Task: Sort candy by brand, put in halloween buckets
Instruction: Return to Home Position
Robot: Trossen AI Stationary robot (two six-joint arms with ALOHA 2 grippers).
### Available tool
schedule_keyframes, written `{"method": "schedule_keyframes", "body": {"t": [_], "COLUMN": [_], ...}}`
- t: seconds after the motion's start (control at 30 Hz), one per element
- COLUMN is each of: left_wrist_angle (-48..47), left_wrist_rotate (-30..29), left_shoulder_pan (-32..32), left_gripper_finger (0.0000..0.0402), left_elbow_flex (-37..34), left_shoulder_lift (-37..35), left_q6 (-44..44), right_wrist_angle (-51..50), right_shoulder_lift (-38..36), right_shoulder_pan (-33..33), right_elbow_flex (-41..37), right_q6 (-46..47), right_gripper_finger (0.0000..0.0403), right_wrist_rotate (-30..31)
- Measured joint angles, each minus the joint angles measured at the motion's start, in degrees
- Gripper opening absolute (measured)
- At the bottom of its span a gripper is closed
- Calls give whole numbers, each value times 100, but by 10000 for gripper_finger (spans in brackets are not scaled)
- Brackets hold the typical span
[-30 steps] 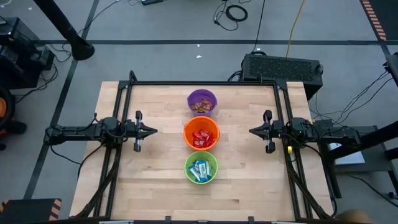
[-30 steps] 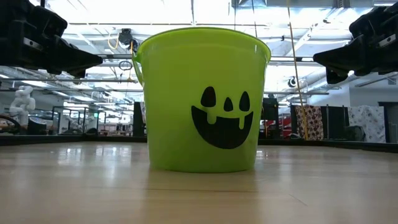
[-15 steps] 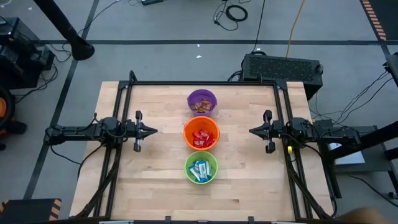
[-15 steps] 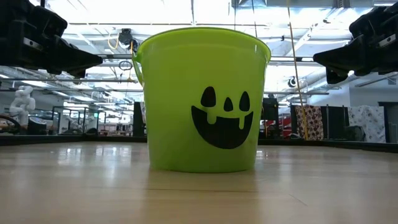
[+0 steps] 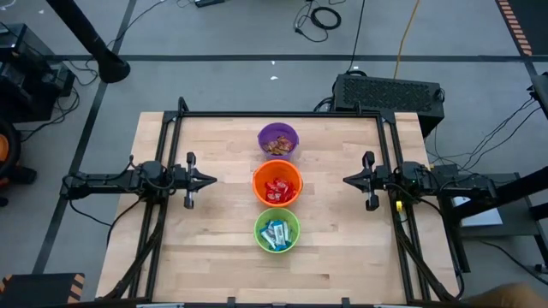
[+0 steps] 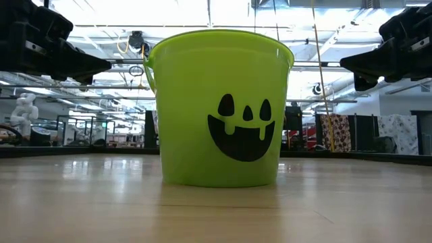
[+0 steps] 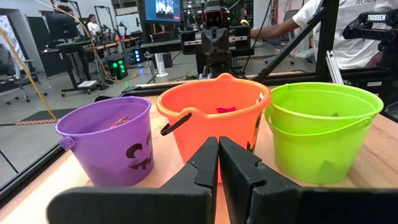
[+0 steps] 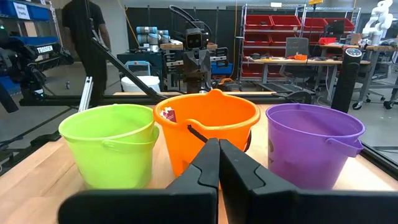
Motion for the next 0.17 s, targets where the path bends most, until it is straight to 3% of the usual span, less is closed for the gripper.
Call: {"method": "schedule_keyframes", "body": {"t": [0.17], "left_wrist_angle": [0], "left_wrist_rotate": [0], "left_shoulder_pan": [0], "left_gripper_finger": [22], "left_elbow_flex": [0], "left_shoulder_lift": [-2], "left_q6": [0], "right_wrist_angle": [0], "right_shoulder_lift": [0], "right_shoulder_pan": [-1], "right_elbow_flex": [1], "right_q6": [0], "right_gripper_finger": [0], "right_wrist_rotate": [1]}}
